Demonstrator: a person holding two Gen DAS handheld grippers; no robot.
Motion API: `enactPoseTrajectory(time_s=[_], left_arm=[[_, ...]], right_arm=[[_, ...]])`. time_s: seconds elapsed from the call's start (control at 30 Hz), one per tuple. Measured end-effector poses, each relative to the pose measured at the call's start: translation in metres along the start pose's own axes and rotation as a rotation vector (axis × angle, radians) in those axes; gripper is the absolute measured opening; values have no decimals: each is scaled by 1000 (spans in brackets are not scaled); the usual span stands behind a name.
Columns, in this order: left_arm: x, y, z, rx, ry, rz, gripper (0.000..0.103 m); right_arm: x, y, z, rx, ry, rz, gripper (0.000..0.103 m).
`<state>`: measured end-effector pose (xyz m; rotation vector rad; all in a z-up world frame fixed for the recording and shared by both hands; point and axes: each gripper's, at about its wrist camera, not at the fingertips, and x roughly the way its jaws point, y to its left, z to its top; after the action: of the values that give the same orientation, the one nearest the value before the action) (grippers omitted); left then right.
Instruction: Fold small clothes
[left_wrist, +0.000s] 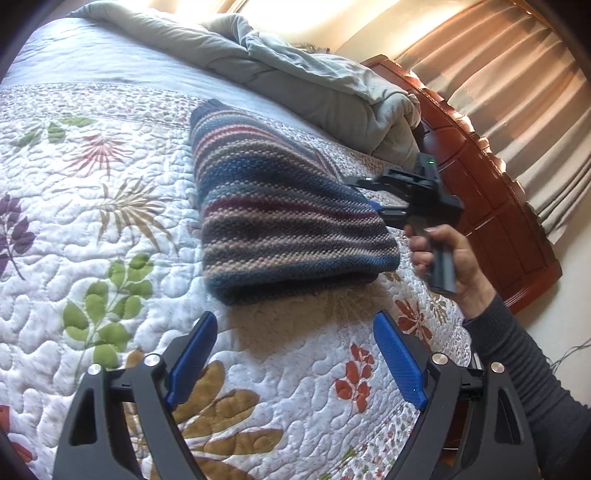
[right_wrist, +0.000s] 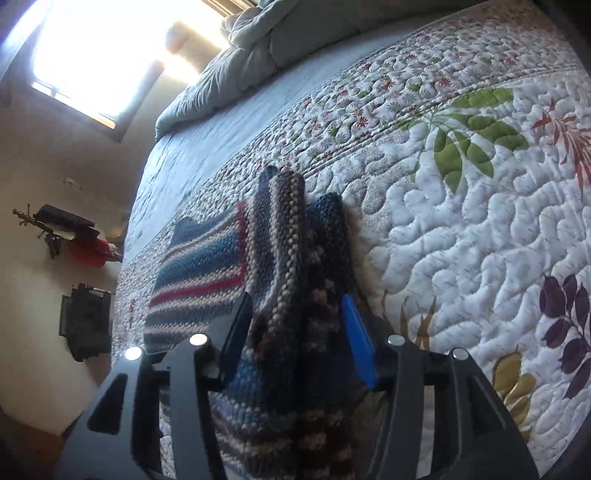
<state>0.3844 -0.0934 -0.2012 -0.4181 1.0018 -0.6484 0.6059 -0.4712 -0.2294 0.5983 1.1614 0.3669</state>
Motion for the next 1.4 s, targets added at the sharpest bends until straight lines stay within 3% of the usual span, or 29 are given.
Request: enactPoseTrajectory(time_s=[0.1, 0.17, 0.33, 0.4, 0.5, 0.57, 0.63, 0.67, 0.77, 0.83, 0.87, 0.9, 0.93, 1.07, 1.2, 1.33, 1.4], left_arm=[[1, 5, -4, -19, 13, 4, 87], [1, 5, -6, -23, 14, 3, 87], [-1, -4, -6, -12, 7, 1, 87], [-2, -6, -5, -6, 3, -5, 87], [3, -6, -2, -13, 10, -4, 87], [4, -7, 2, -29, 13, -20, 87], [1, -10, 10, -30, -2, -37, 87], [-2, -12, 15, -26, -16, -47, 87], [-7, -16, 30, -34, -46, -93, 87], [-5, -19, 40, -49, -49, -133, 87], [-1, -21, 47, -55, -43, -155, 87], [4, -23, 51, -55, -33, -177, 87], [11, -24, 56, -58, -17, -197, 87], [45, -5, 63, -153, 73, -170, 87], [60, 26, 58, -249, 141, -154, 86], [50, 16, 65, -212, 116, -155, 86], [46, 3, 76, -179, 89, -200, 87]], right_arm=[[1, 0, -8, -2, 49, 47, 52], [5, 10, -12, -45, 50, 16, 21], [-17, 27, -9, -108, -57, -36, 16], [-21, 19, -7, -92, -79, -49, 16], [3, -8, -12, -37, -31, -95, 20], [6, -13, -17, -19, -23, -14, 30], [-4, -17, -18, 15, -29, 57, 57], [-14, -19, -21, 22, -42, 77, 59], [-31, -26, -38, 30, -32, 93, 55], [-39, -29, -54, 20, -19, 97, 34], [-41, -31, -64, 12, -17, 100, 31], [-41, -32, -69, 4, -9, 95, 20], [-36, -34, -75, -1, 4, 63, 18], [-21, -32, -87, -22, 29, -2, 19], [-39, -9, -75, -79, -2, -16, 23], [-42, 21, -53, -138, -39, 8, 23], [-30, 32, -41, -158, -31, 16, 23]])
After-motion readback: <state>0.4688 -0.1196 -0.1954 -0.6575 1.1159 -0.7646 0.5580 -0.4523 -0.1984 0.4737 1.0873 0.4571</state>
